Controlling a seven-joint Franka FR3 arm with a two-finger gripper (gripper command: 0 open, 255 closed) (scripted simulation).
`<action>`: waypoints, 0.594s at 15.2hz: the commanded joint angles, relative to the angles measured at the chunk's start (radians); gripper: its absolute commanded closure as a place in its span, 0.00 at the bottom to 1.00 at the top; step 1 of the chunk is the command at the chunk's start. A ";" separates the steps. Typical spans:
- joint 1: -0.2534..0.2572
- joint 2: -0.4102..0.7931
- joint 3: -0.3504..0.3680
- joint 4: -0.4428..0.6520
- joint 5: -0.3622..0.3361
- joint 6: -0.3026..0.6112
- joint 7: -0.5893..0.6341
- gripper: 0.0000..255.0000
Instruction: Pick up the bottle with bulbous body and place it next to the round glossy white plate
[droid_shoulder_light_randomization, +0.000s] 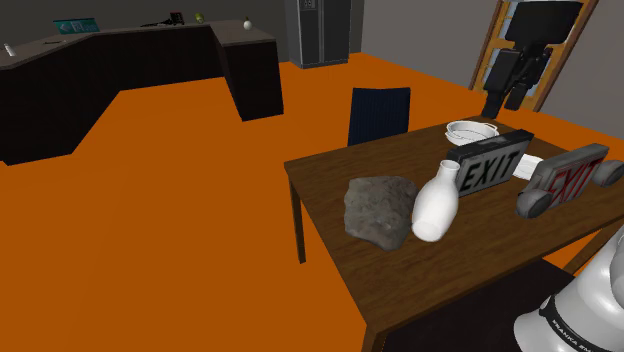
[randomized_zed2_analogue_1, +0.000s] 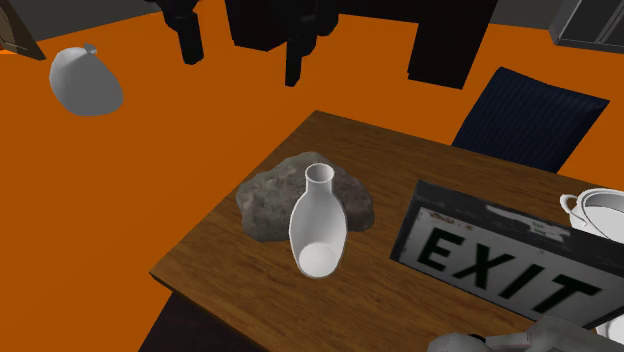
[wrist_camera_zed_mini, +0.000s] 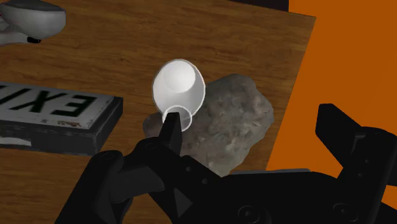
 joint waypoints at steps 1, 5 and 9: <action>0.000 0.000 0.000 0.000 0.000 0.000 0.000 0.00; -0.010 0.029 -0.006 -0.103 -0.036 0.127 -0.030 0.00; -0.022 0.080 -0.014 -0.189 -0.072 0.259 -0.055 0.00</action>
